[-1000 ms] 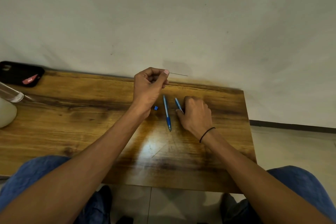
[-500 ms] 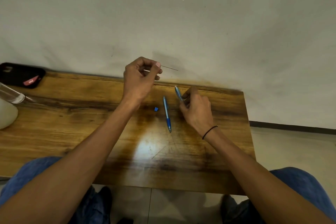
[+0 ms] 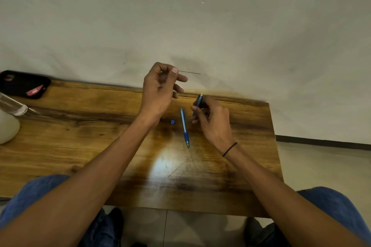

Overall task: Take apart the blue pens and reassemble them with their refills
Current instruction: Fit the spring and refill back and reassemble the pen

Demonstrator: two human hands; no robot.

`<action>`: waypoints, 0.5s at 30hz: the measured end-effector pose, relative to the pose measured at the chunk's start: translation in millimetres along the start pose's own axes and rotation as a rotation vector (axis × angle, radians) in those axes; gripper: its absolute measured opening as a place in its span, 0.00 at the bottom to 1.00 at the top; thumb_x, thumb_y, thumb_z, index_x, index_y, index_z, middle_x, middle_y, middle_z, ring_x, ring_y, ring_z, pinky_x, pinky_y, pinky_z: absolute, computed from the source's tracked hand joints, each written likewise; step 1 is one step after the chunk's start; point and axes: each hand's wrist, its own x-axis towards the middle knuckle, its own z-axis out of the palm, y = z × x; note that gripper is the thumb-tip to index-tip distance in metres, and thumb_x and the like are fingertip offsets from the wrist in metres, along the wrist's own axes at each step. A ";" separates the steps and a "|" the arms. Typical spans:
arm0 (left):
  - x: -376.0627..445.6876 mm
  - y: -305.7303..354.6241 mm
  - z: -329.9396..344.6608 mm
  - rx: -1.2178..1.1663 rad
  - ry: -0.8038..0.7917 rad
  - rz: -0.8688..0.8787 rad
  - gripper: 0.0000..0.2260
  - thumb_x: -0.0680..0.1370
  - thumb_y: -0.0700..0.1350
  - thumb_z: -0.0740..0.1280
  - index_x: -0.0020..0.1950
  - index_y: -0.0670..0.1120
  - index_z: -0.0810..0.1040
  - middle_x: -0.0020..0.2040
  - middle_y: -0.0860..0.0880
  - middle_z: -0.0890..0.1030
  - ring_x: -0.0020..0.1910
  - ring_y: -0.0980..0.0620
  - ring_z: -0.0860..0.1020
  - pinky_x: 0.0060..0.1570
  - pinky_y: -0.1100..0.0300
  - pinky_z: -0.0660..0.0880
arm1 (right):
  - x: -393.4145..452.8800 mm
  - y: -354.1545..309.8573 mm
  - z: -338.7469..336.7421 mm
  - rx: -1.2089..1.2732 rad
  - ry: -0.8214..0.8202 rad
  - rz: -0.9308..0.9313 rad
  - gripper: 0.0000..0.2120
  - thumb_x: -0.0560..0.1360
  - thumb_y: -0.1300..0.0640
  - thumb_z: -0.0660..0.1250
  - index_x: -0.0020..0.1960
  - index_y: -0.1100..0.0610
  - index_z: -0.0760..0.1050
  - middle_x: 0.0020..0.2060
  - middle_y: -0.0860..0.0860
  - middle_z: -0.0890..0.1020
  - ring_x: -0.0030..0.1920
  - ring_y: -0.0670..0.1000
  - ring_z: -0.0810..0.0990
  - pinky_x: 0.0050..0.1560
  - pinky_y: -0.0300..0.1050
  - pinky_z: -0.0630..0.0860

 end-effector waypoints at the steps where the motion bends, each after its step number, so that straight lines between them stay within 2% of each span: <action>1: -3.6 -2.0 4.8 -0.039 0.004 -0.037 0.05 0.87 0.47 0.64 0.55 0.47 0.75 0.48 0.46 0.89 0.33 0.52 0.82 0.32 0.61 0.77 | -0.9 -0.6 1.4 0.011 -0.005 -0.005 0.02 0.82 0.60 0.70 0.52 0.59 0.77 0.40 0.48 0.84 0.36 0.41 0.86 0.36 0.33 0.81; 5: -12.9 -10.2 17.2 -0.163 -0.012 -0.145 0.05 0.87 0.48 0.64 0.56 0.47 0.74 0.45 0.43 0.89 0.28 0.52 0.81 0.28 0.63 0.76 | -4.1 -2.7 6.1 -0.003 -0.017 -0.023 0.03 0.80 0.62 0.72 0.50 0.61 0.79 0.43 0.51 0.84 0.37 0.44 0.86 0.36 0.41 0.85; 10: -17.0 -16.9 22.7 -0.191 -0.036 -0.220 0.05 0.87 0.48 0.64 0.57 0.47 0.74 0.40 0.42 0.88 0.30 0.51 0.84 0.30 0.63 0.79 | -6.1 -2.0 5.4 -0.039 0.021 -0.046 0.04 0.79 0.68 0.71 0.48 0.61 0.80 0.43 0.52 0.83 0.37 0.45 0.86 0.35 0.36 0.82; 13: -18.8 -19.8 23.5 -0.194 -0.058 -0.250 0.07 0.86 0.49 0.64 0.60 0.46 0.74 0.41 0.43 0.88 0.31 0.51 0.84 0.31 0.63 0.80 | -6.1 -0.1 3.9 -0.160 0.034 -0.079 0.04 0.78 0.68 0.71 0.46 0.62 0.80 0.41 0.54 0.83 0.39 0.52 0.83 0.38 0.48 0.83; 15: -19.6 -21.2 24.1 -0.186 -0.065 -0.250 0.08 0.86 0.49 0.65 0.61 0.46 0.74 0.42 0.43 0.88 0.31 0.50 0.85 0.31 0.62 0.80 | -6.4 0.2 3.1 -0.231 0.043 -0.123 0.05 0.77 0.69 0.71 0.46 0.61 0.80 0.41 0.53 0.83 0.40 0.51 0.81 0.40 0.51 0.80</action>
